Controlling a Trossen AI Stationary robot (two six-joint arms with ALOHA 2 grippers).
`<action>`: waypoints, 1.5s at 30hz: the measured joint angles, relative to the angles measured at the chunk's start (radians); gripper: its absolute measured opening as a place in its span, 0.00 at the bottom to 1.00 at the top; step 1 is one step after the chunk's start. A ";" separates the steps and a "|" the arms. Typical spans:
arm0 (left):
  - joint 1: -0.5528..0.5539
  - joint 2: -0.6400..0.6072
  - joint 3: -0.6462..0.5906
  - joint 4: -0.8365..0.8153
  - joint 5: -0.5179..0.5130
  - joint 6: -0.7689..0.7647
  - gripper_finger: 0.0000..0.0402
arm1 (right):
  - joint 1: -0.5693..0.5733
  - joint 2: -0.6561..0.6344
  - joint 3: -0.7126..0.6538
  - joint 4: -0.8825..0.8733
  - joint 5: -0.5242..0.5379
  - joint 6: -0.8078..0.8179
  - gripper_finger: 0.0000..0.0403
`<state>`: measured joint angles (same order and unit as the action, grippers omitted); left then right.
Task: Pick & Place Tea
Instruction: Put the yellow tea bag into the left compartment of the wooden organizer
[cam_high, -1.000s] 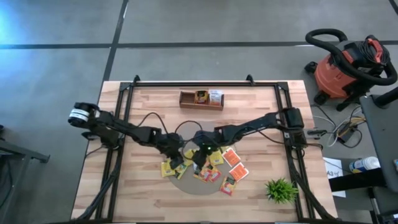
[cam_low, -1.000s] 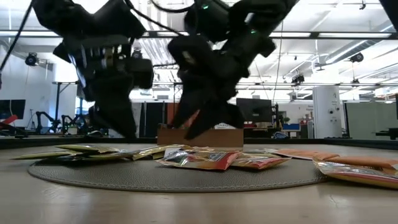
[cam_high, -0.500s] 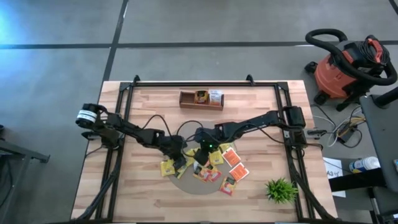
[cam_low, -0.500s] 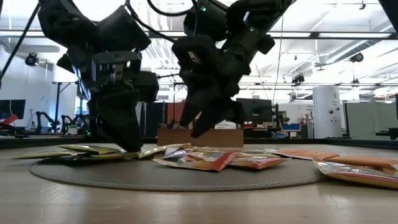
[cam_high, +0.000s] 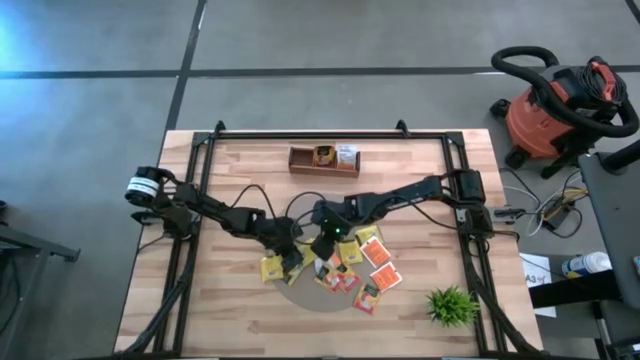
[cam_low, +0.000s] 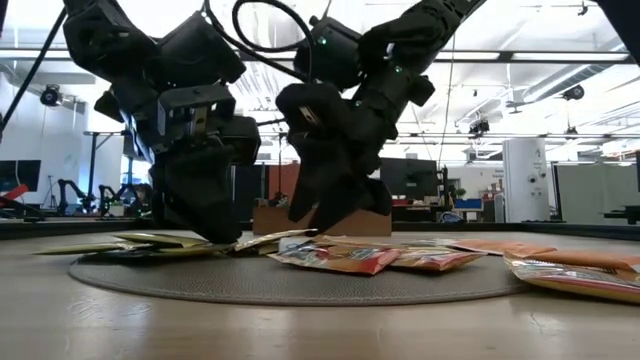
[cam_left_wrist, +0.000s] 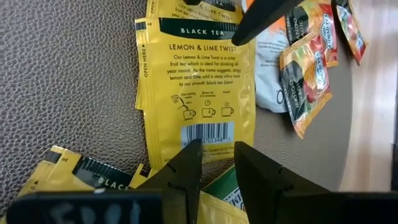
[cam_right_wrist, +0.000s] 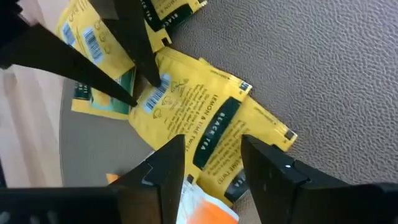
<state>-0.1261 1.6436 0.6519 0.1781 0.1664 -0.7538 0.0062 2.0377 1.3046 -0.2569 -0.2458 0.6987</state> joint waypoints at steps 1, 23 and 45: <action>0.001 0.000 0.000 0.003 -0.004 0.001 0.24 | -0.004 0.000 0.000 0.000 0.000 0.000 0.38; 0.028 0.003 0.000 0.085 -0.099 0.021 0.24 | -0.013 0.000 -0.002 0.068 -0.071 0.093 0.31; 0.027 -0.228 -0.002 0.059 -0.117 0.046 0.24 | -0.016 -0.192 0.003 -0.085 0.124 -0.254 0.02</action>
<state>-0.0990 1.4153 0.6502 0.2371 0.0493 -0.7082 -0.0093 1.8452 1.3075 -0.3417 -0.1220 0.4442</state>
